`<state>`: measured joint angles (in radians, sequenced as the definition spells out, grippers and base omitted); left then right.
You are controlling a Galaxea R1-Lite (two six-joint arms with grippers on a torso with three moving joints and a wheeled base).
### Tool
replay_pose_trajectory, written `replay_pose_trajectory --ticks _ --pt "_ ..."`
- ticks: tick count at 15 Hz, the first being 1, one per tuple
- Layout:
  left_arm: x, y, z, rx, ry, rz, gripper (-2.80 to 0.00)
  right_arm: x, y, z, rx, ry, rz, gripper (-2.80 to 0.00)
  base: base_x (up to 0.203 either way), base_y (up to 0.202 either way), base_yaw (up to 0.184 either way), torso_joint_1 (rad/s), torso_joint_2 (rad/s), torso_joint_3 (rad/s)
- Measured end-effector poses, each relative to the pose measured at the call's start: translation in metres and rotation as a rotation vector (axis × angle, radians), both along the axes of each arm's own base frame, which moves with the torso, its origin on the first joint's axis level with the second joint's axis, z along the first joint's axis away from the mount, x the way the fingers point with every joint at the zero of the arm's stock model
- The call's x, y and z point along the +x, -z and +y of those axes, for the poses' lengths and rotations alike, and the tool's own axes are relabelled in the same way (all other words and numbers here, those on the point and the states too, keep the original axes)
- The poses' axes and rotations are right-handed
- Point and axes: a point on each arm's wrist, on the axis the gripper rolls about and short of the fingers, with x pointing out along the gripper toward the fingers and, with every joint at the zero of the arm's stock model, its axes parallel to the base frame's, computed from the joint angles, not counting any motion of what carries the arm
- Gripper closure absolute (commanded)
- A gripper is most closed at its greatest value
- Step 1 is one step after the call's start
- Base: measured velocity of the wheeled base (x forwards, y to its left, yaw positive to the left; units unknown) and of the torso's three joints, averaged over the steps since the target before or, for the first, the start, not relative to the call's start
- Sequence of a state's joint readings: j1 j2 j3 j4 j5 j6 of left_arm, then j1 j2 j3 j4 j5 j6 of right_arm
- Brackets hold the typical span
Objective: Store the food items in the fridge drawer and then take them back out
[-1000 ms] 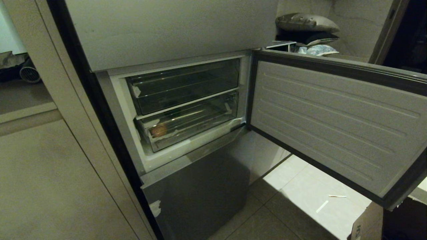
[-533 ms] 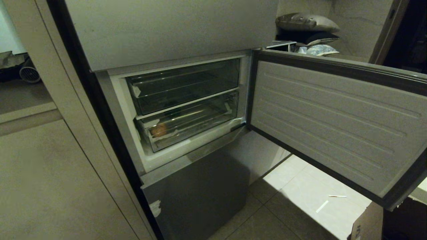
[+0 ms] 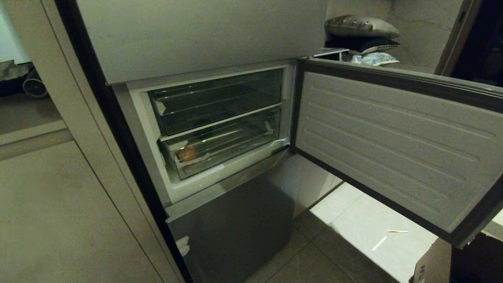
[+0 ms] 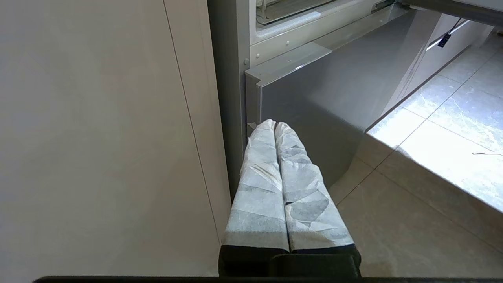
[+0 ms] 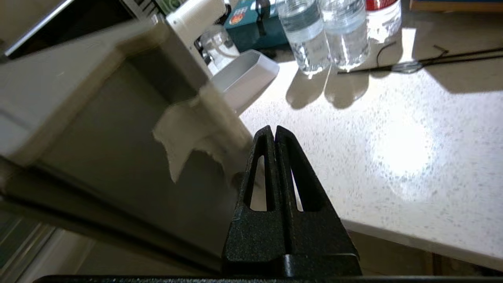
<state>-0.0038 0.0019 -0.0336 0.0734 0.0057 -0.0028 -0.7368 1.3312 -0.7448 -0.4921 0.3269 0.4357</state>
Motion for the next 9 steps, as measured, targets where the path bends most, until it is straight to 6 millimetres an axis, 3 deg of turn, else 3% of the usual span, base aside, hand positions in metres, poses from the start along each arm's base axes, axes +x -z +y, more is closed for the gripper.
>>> replay_pose_trajectory --ticks 9 --pt "0.0 0.0 0.0 0.0 0.0 0.0 0.0 -0.015 0.007 0.015 0.002 -0.029 0.005 0.0 0.0 0.0 0.0 0.0 0.0 0.0"
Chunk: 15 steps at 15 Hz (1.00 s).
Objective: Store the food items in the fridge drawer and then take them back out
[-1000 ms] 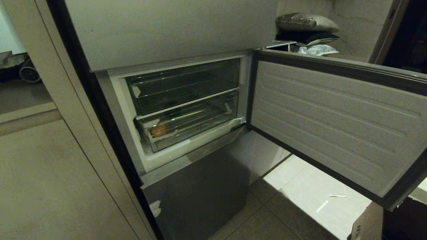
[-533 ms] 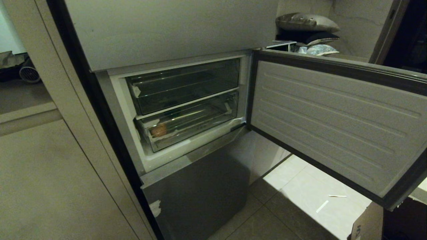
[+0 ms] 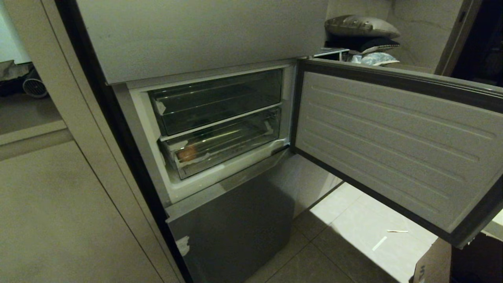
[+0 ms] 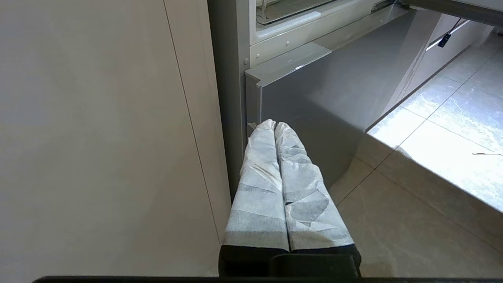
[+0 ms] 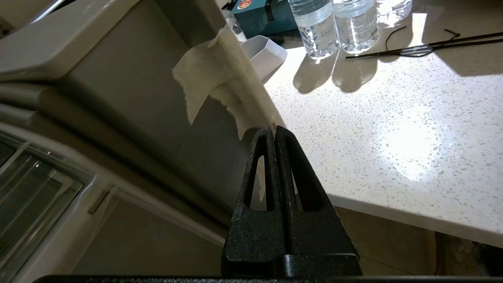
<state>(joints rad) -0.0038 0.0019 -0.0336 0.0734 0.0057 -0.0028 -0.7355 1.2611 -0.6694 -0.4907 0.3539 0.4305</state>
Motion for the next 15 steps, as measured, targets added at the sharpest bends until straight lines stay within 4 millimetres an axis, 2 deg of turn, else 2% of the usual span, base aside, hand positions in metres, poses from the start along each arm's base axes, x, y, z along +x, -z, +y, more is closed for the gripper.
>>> replay_pose_trajectory --ticks 3,6,15 --pt "0.0 0.0 0.0 0.0 0.0 0.0 0.0 -0.008 -0.002 0.003 -0.017 0.07 -0.01 0.0 0.0 0.0 0.0 0.0 0.0 0.0" --pt "0.0 0.0 0.0 0.0 0.0 0.0 0.0 -0.008 -0.007 0.0 -0.067 0.134 -0.058 0.0 0.0 0.0 0.0 0.0 0.0 0.0" --pt "0.0 0.0 0.0 0.0 0.0 0.0 0.0 0.022 0.0 -0.025 -0.054 0.098 -0.029 0.0 0.0 0.0 0.0 0.0 0.0 0.0"
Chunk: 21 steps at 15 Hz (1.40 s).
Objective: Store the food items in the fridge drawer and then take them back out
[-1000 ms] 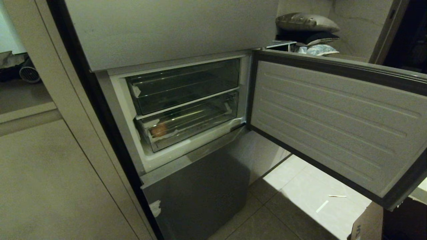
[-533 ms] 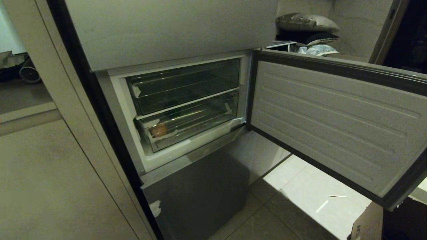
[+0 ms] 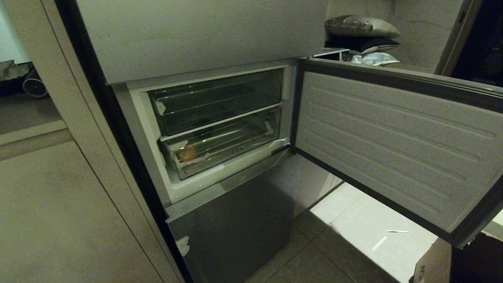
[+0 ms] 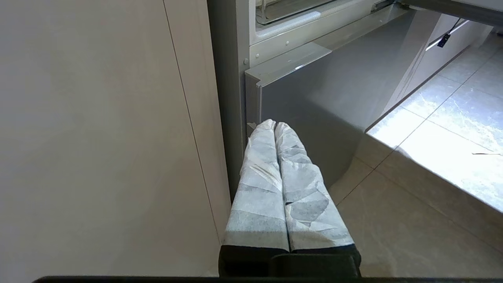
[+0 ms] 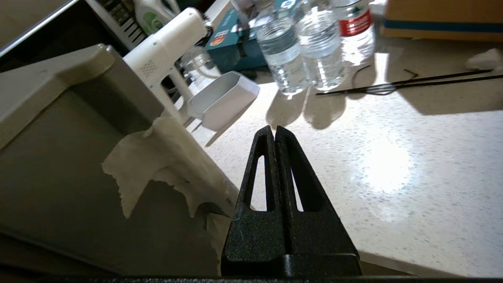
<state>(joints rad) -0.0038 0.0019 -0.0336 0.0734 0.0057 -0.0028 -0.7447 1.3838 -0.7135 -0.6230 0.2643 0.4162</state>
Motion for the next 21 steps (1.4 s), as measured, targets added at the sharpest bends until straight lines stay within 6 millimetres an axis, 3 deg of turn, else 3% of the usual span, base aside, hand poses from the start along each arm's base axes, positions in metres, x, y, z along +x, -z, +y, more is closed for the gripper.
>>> replay_pose_trajectory --ticks 7,13,16,21 --pt "0.0 0.0 0.0 0.0 0.0 0.0 0.0 0.007 0.003 -0.003 0.019 -0.124 0.007 0.0 0.0 0.0 0.0 0.0 0.0 0.0" --pt "0.0 0.0 0.0 0.0 0.0 0.0 0.0 -0.004 0.01 0.008 0.031 -0.129 0.016 0.0 0.0 0.0 0.0 0.0 0.0 0.0" --pt "0.0 0.0 0.0 0.0 0.0 0.0 0.0 -0.016 0.012 0.02 0.023 -0.138 0.012 0.0 0.0 0.0 0.0 0.0 0.0 0.0" --pt "0.0 0.0 0.0 0.0 0.0 0.0 0.0 -0.041 0.018 0.063 -0.011 -0.232 -0.012 0.0 0.0 0.0 0.0 0.0 0.0 0.0"
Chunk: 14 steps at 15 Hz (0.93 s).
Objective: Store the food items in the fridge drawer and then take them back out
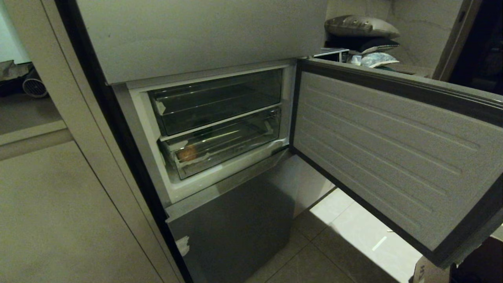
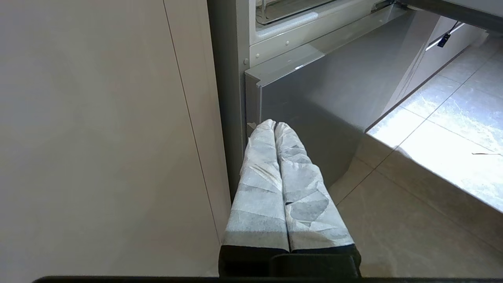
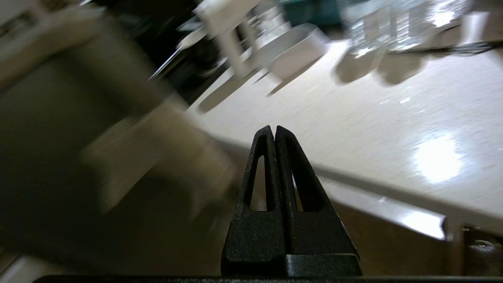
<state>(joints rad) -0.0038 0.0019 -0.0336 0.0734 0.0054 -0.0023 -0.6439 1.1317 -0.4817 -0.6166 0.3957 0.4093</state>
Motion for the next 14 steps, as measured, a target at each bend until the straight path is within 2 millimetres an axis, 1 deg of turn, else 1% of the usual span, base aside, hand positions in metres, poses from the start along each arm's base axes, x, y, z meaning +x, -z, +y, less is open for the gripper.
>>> replay_pose_trajectory --ticks 4,6,8,11,13,14 --pt "0.0 0.0 0.0 0.0 0.001 0.0 0.0 -0.016 0.004 0.02 -0.022 -0.042 -0.027 0.0 0.0 0.0 0.0 0.0 0.0 0.0" --pt "0.0 0.0 0.0 0.0 0.001 0.0 0.0 -0.024 0.007 0.033 -0.03 -0.094 -0.042 0.0 0.0 0.0 0.0 0.0 0.0 0.0" --pt "0.0 0.0 0.0 0.0 0.0 0.0 0.0 -0.035 0.011 0.049 -0.041 -0.174 -0.064 0.0 0.0 0.0 0.0 0.0 0.0 0.0" --pt "0.0 0.0 0.0 0.0 0.0 0.0 0.0 -0.054 0.018 0.075 -0.032 -0.349 -0.065 0.0 0.0 0.0 0.0 0.0 0.0 0.0" --pt "0.0 0.0 0.0 0.0 0.0 0.0 0.0 -0.06 0.022 0.087 -0.013 -0.439 -0.033 0.0 0.0 0.0 0.0 0.0 0.0 0.0" --pt "0.0 0.0 0.0 0.0 0.0 0.0 0.0 -0.058 0.021 0.091 -0.008 -0.474 -0.022 0.0 0.0 0.0 0.0 0.0 0.0 0.0"
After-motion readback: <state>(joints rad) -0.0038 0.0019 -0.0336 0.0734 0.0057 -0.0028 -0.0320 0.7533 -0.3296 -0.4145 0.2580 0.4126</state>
